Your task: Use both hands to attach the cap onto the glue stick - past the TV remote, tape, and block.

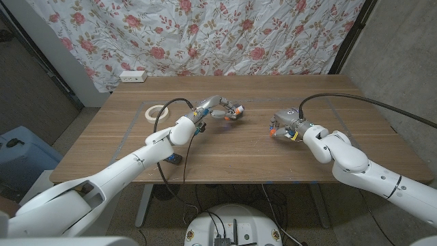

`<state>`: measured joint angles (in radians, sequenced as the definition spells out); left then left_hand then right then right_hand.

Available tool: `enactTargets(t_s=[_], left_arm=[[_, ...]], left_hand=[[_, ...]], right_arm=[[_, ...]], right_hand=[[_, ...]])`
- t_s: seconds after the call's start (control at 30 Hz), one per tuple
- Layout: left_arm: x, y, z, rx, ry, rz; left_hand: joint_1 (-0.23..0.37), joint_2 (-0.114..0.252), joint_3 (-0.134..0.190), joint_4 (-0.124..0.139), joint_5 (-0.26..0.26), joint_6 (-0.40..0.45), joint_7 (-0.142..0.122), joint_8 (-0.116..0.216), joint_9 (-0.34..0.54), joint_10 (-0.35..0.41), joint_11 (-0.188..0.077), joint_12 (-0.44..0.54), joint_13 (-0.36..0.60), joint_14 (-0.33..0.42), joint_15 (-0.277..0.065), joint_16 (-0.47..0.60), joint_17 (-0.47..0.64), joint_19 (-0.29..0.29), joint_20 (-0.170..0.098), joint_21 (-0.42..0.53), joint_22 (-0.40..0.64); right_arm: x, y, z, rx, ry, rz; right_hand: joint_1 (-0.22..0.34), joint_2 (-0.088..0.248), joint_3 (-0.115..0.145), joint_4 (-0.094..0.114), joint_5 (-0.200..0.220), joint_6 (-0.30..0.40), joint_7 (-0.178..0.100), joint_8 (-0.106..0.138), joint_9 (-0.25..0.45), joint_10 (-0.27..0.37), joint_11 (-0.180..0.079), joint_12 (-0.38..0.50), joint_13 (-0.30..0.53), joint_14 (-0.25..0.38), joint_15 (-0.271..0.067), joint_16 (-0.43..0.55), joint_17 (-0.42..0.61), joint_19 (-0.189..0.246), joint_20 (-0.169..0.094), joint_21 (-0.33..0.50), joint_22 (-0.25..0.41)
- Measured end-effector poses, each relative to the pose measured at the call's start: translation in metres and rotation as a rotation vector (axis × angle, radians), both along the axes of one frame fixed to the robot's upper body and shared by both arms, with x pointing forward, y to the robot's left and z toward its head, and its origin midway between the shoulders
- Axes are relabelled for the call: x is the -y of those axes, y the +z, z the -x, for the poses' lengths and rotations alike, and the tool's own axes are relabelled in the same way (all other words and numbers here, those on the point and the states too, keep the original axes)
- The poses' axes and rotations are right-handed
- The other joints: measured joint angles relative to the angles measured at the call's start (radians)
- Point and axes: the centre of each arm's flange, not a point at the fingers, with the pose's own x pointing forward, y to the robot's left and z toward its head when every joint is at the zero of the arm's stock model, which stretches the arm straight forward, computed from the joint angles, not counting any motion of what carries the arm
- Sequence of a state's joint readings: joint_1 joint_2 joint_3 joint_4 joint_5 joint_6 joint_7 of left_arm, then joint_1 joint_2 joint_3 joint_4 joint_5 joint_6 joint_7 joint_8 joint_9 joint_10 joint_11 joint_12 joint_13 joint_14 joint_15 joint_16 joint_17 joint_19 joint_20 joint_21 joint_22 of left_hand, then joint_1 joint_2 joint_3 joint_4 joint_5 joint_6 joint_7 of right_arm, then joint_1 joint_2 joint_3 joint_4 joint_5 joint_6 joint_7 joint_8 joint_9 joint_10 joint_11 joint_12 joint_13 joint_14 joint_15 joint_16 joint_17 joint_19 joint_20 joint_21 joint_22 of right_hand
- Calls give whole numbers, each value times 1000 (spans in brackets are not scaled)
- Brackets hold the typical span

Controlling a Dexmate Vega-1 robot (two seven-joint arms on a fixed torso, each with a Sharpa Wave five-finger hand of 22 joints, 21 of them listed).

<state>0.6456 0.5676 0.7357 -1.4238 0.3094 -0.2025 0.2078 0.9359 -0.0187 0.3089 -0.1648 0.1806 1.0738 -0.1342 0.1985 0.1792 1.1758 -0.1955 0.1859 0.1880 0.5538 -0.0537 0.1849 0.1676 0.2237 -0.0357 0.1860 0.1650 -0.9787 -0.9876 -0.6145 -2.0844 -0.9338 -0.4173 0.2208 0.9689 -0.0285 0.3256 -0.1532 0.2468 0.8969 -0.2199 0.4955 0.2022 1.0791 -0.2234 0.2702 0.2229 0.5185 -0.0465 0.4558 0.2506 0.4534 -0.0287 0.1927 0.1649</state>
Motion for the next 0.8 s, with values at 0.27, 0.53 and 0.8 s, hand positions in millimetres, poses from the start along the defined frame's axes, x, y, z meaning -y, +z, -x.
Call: enactTargets(t_s=[0.27, 0.53, 0.8], left_arm=[[3, -2, 0, -5, -14, -3], [7, -3, 1, -8, -25, -4], [9, -4, 1, -8, -29, -3]], left_hand=[[0, 0, -1, -1, -1, 0, 0, 0, 0, 3, -3, 0, 0, 0, 0, 0, 0, 0, 0, 0, 0], [0, 0, -1, -1, 1, 0, 0, 0, 0, 3, -3, 0, 0, 0, 0, 0, 0, 0, 0, 0, 0], [0, 0, -1, -1, 1, 0, 0, 0, 0, 3, -3, -1, 1, 0, 0, 0, 0, 0, 0, 0, 0]], right_arm=[[1, 10, 8, 33, -8, -28], [4, 18, 14, 53, -2, -88], [7, 26, 21, 69, 8, -162]], right_hand=[[12, 1, 0, 0, 0, 2, -2, 0, 1, 0, 0, 0, 0, 0, 0, 0, 0, -4, -4, 0, 0], [12, 1, -4, -4, 0, 2, -2, -1, 0, 0, 0, -8, -5, 7, -7, 0, 0, -4, -4, -5, 0], [26, -13, -4, -4, 0, 14, -4, -3, 0, 0, 0, -12, -5, 7, -7, -5, 0, -11, -11, -5, 0]])
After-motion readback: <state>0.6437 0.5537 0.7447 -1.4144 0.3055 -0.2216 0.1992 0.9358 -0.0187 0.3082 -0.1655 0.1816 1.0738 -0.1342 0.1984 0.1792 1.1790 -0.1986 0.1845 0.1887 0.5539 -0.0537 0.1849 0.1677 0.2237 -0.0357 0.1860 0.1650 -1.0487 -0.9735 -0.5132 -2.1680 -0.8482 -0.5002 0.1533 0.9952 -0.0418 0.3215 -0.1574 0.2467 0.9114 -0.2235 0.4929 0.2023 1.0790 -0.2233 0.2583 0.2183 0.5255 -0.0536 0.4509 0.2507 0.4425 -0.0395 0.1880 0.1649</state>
